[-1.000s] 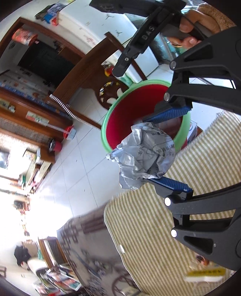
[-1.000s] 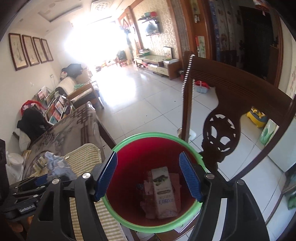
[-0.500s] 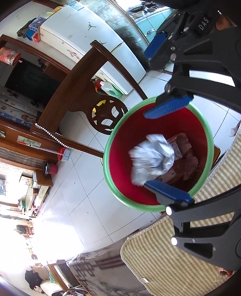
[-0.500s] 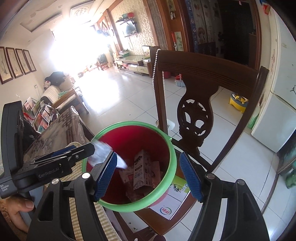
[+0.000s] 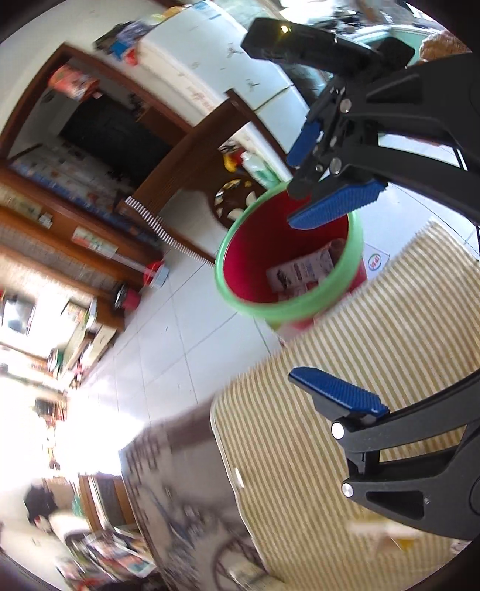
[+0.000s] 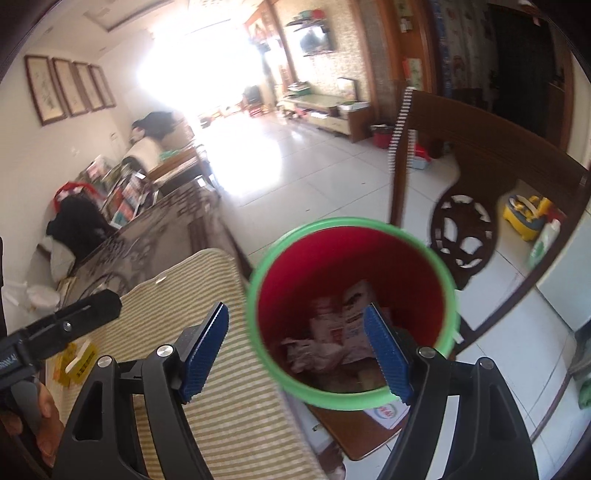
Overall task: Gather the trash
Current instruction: 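Grasp the yellow iced tea carton with the left gripper while the right grasps crumpled paper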
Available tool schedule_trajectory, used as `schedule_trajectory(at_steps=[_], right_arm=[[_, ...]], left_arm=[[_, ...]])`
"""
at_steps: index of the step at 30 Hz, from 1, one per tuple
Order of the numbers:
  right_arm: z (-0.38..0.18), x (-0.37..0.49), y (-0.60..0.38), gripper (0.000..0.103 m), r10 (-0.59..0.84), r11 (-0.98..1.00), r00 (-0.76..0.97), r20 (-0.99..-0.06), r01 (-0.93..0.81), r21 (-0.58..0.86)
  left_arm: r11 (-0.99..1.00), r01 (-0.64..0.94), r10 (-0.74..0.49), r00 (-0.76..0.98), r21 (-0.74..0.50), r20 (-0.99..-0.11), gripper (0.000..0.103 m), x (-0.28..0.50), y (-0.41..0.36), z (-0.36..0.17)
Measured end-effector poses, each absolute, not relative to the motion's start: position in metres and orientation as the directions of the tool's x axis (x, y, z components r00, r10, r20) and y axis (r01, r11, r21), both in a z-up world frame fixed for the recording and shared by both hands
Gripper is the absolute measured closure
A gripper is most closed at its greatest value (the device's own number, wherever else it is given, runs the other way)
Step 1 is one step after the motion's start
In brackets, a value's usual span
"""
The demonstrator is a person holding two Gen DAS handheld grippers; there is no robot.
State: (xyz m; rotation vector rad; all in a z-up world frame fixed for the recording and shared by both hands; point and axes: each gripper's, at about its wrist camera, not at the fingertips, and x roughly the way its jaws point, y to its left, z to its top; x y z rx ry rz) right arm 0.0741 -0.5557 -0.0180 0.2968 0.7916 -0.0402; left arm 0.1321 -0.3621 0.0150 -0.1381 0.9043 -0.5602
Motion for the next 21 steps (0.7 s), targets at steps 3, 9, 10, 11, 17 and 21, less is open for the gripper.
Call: schedule_trajectory(at_steps=[3, 9, 10, 11, 17, 21], right_arm=[[-0.017, 0.082, -0.523, 0.03, 0.128, 0.966, 0.697, -0.706, 0.073, 0.247], [-0.02, 0.087, -0.452, 0.03, 0.215, 0.968, 0.663, -0.717, -0.046, 0.249], [-0.021, 0.087, -0.439, 0.03, 0.225, 0.967, 0.657, -0.72, -0.06, 0.247], [-0.022, 0.087, -0.429, 0.03, 0.232, 0.966, 0.652, -0.722, -0.071, 0.247], [-0.026, 0.081, -0.372, 0.029, 0.258, 0.964, 0.622, -0.739, -0.114, 0.24], [-0.029, 0.075, -0.336, 0.029, 0.268, 0.962, 0.61, -0.745, -0.133, 0.237]], left_arm=[[0.87, 0.331, -0.491, 0.521, -0.365, -0.698, 0.029, 0.129, -0.321, 0.019], [0.908, 0.205, -0.413, 0.586, -0.366, -0.697, 0.029, 0.123, -0.237, 0.021], [0.914, 0.183, -0.396, 0.594, -0.361, -0.7, 0.029, 0.122, -0.222, 0.02], [0.921, 0.156, -0.375, 0.601, -0.356, -0.706, 0.029, 0.122, -0.205, 0.017], [0.948, 0.002, -0.25, 0.621, -0.318, -0.743, 0.029, 0.112, -0.111, -0.003], [0.959, -0.092, -0.158, 0.609, -0.267, -0.777, 0.029, 0.106, -0.053, -0.021]])
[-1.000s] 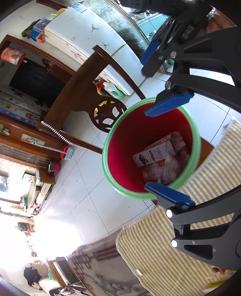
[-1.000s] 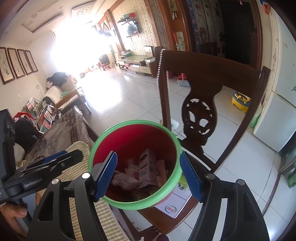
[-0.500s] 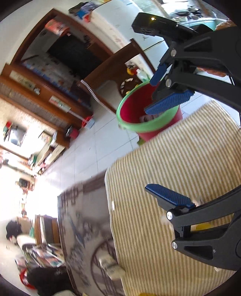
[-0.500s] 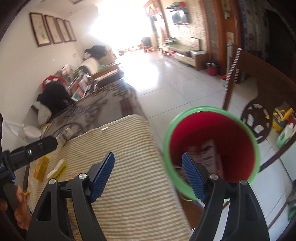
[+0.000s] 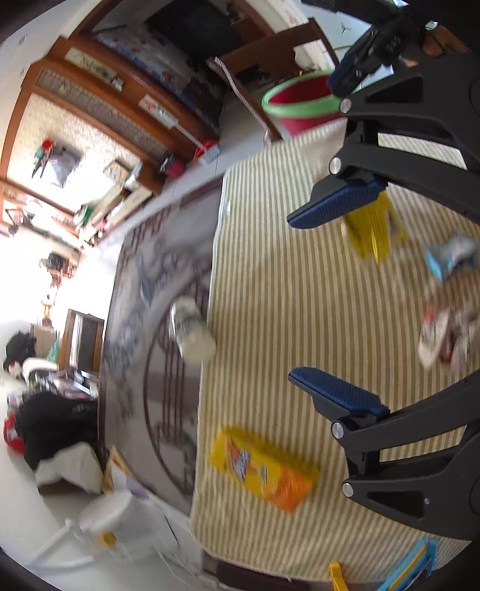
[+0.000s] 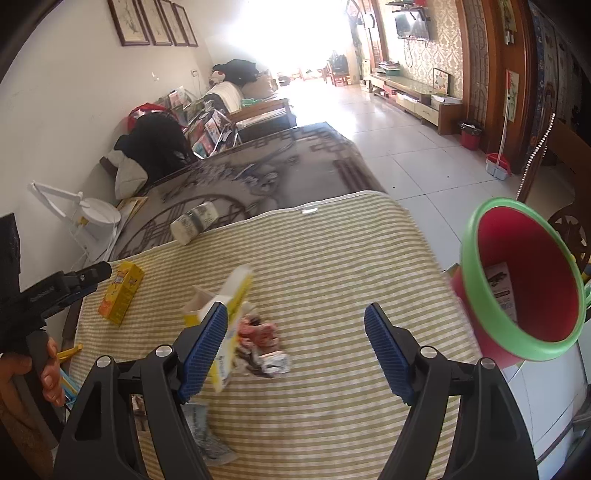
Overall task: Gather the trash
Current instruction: 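Grasp the yellow iced tea carton with the left gripper while the right grasps crumpled paper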
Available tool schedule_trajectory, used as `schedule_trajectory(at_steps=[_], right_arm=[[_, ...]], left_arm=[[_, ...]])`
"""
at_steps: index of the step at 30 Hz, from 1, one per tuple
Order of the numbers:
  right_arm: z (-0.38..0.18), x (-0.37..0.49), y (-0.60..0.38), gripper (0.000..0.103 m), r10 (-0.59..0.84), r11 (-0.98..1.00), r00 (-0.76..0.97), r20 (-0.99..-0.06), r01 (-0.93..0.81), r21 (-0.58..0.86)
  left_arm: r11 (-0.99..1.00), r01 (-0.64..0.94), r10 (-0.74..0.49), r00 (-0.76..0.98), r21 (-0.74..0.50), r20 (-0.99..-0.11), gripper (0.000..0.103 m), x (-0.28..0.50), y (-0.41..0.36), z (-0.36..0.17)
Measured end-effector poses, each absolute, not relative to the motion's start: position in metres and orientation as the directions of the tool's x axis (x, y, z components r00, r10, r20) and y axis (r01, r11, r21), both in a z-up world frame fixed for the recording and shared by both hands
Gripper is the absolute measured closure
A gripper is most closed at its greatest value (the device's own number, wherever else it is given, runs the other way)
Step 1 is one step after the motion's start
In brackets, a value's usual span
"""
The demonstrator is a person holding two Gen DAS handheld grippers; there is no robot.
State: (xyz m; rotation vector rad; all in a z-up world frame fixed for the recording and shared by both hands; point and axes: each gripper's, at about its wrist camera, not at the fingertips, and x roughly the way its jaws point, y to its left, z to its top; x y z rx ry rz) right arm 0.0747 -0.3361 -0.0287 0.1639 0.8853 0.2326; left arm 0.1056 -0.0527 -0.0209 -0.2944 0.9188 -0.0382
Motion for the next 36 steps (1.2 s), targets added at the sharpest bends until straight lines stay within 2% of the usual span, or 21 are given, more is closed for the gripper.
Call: schedule_trajectory(at_steps=[8, 16, 27, 34, 36], right_arm=[[-0.032, 0.059, -0.286, 0.029, 0.275, 0.961, 0.595, -0.755, -0.156, 0.227], [-0.037, 0.046, -0.269, 0.029, 0.258, 0.966, 0.571, -0.779, -0.135, 0.221], [-0.041, 0.036, -0.241, 0.029, 0.286, 0.957, 0.526, -0.801, -0.19, 0.217], [-0.048, 0.037, -0.214, 0.028, 0.323, 0.94, 0.474, -0.819, -0.262, 0.219], [-0.051, 0.037, -0.204, 0.028, 0.336, 0.931, 0.451, -0.827, -0.294, 0.219]], left_arm=[[0.958, -0.221, -0.028, 0.559, -0.181, -0.829, 0.028, 0.105, 0.033, -0.054], [0.956, -0.274, 0.05, 0.511, -0.107, -0.858, 0.028, 0.141, 0.073, -0.093], [0.96, -0.272, 0.056, 0.424, -0.068, -0.904, 0.029, 0.181, 0.08, -0.132], [0.963, -0.259, 0.036, 0.414, -0.079, -0.91, 0.042, 0.182, 0.079, -0.133], [0.964, -0.246, 0.016, 0.442, -0.104, -0.897, 0.043, 0.171, 0.074, -0.123]])
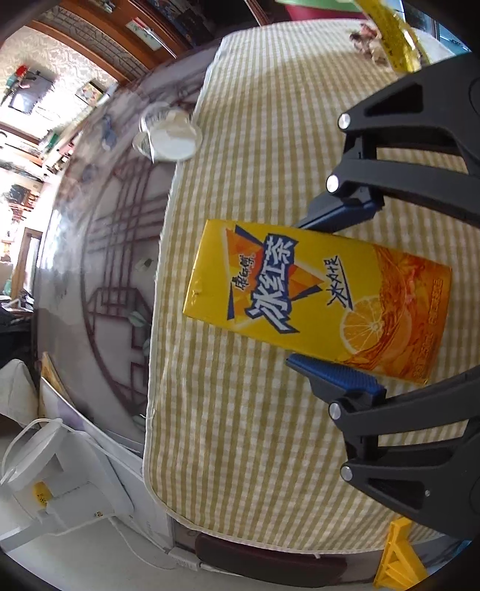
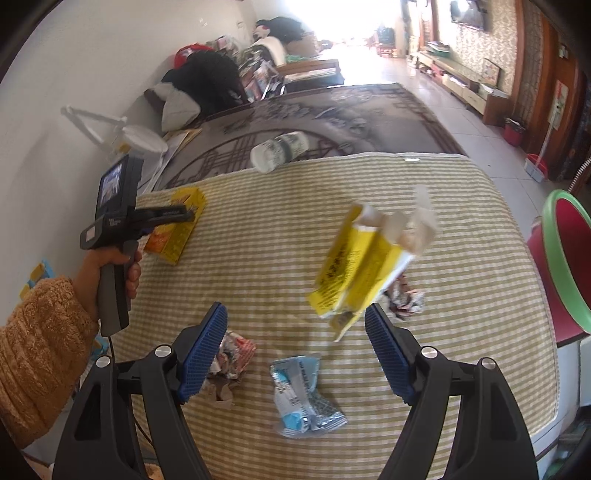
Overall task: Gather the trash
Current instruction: 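Grasp the yellow iced tea carton with the left gripper while the right grasps crumpled paper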
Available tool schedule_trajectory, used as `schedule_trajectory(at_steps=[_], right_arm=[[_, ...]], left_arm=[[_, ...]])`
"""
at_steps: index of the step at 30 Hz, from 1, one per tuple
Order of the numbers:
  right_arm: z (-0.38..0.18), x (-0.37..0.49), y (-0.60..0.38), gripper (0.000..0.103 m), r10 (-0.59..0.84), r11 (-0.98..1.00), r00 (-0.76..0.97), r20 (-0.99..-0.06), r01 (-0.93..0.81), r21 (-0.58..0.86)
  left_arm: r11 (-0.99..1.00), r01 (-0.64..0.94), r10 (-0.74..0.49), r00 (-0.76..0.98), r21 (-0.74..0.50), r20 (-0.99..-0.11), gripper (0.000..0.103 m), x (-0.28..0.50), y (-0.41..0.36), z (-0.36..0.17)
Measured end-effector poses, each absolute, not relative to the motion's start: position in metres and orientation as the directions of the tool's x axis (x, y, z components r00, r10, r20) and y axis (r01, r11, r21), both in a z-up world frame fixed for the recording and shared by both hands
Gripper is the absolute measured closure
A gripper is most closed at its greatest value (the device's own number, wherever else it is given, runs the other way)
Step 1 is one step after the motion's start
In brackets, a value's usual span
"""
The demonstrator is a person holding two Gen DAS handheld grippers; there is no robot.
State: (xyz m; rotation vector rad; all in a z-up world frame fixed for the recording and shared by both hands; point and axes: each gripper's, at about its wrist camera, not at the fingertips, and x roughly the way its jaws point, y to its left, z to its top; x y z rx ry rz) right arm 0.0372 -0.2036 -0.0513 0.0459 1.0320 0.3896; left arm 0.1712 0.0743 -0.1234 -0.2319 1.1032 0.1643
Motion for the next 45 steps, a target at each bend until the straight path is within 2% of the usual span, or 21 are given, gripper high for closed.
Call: schedule_trajectory(at_steps=[6, 9, 10, 16, 31, 45], right_arm=[[-0.074, 0.034, -0.164, 0.028, 0.394, 0.882, 0.32, -0.862, -0.397, 0.255], [-0.089, 0.032, -0.145, 0.026, 0.404, 0.857, 0.251, -0.88, -0.441, 0.267], [-0.095, 0.032, -0.138, 0.02, 0.398, 0.85, 0.229, -0.889, -0.456, 0.263], [-0.116, 0.029, -0.109, 0.019, 0.367, 0.819, 0.147, -0.919, -0.519, 0.244], [-0.134, 0.031, -0.098, 0.019, 0.307, 0.825, 0.138, -0.942, -0.531, 0.192], [-0.13, 0.03, -0.099, 0.026, 0.298, 0.824, 0.18, -0.937, -0.544, 0.157]], left_arm=[[0.972, -0.188, -0.029, 0.491, -0.139, -0.87, 0.043, 0.133, 0.051, -0.101], [0.976, -0.167, -0.044, 0.473, -0.138, -0.88, 0.042, 0.124, 0.042, -0.106], [0.977, -0.166, -0.041, 0.458, -0.131, -0.888, 0.042, 0.122, 0.041, -0.112], [0.978, -0.176, -0.036, 0.402, -0.116, -0.915, 0.042, 0.119, 0.043, -0.131], [0.972, -0.196, -0.043, 0.398, -0.13, -0.916, 0.039, 0.118, 0.045, -0.135], [0.969, -0.21, -0.038, 0.403, -0.133, -0.915, 0.036, 0.118, 0.046, -0.134]])
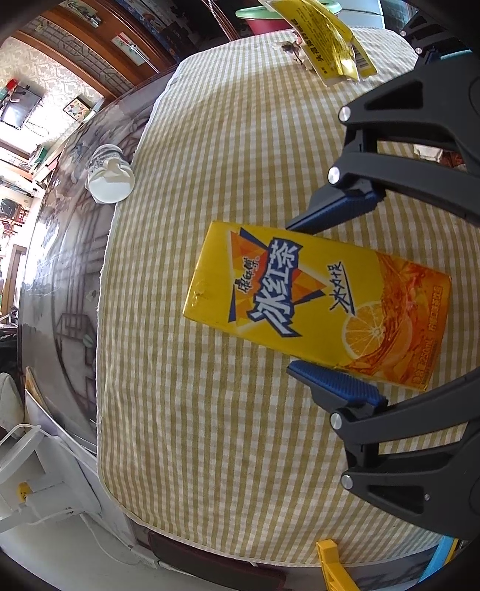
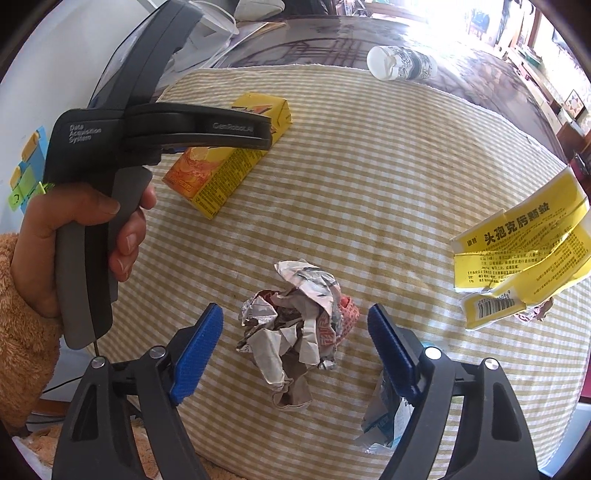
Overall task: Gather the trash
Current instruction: 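Grasp the yellow iced tea carton with the left gripper while the right grasps crumpled paper, then carry the crumpled paper toward the red bucket with the right gripper while the left holds the carton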
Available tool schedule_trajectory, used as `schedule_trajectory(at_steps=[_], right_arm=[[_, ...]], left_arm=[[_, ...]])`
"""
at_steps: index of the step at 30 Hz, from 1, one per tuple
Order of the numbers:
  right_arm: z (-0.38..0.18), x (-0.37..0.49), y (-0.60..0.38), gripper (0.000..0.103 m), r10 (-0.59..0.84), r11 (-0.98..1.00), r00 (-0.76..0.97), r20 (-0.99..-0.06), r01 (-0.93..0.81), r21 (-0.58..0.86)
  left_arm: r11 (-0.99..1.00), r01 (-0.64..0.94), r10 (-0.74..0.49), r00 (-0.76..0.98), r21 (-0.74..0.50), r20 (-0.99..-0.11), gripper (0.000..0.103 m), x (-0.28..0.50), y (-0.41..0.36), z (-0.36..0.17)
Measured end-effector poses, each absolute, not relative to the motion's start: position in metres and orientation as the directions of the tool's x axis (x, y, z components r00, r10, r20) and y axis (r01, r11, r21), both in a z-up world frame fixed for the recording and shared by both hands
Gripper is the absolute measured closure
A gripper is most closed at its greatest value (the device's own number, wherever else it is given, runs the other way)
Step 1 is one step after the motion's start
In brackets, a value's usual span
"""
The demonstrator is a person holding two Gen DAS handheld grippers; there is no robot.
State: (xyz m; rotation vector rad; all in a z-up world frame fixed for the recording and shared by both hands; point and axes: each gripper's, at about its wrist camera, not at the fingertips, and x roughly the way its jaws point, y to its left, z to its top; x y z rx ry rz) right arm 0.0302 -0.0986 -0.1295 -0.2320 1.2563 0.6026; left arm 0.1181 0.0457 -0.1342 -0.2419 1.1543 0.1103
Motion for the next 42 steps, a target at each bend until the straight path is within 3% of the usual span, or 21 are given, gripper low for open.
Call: schedule_trajectory(at_steps=[6, 8, 14, 29, 42], right_arm=[[-0.128, 0.033, -0.102, 0.04, 0.3, 0.828, 0.185, -0.936, -0.537, 0.159], [-0.128, 0.034, -0.102, 0.052, 0.305, 0.825, 0.184, -0.934, -0.541, 0.163], [-0.126, 0.038, -0.105, 0.068, 0.311, 0.824, 0.199, -0.929, -0.544, 0.159], [-0.068, 0.05, -0.132, 0.07, 0.384, 0.854, 0.395, -0.835, -0.496, 0.158], [-0.035, 0.05, -0.147, 0.069, 0.409, 0.865, 0.486, -0.772, -0.477, 0.157]], left_arm=[[0.966, -0.219, -0.038, 0.402, -0.136, -0.915, 0.036, 0.111, 0.047, -0.134], [0.965, -0.221, -0.038, 0.402, -0.137, -0.915, 0.036, 0.109, 0.047, -0.134], [0.965, -0.225, -0.034, 0.392, -0.131, -0.919, 0.036, 0.106, 0.047, -0.136], [0.967, -0.218, -0.032, 0.4, -0.129, -0.916, 0.041, 0.102, 0.042, -0.137], [0.963, -0.19, -0.074, 0.486, -0.188, -0.871, 0.041, 0.095, 0.021, -0.098]])
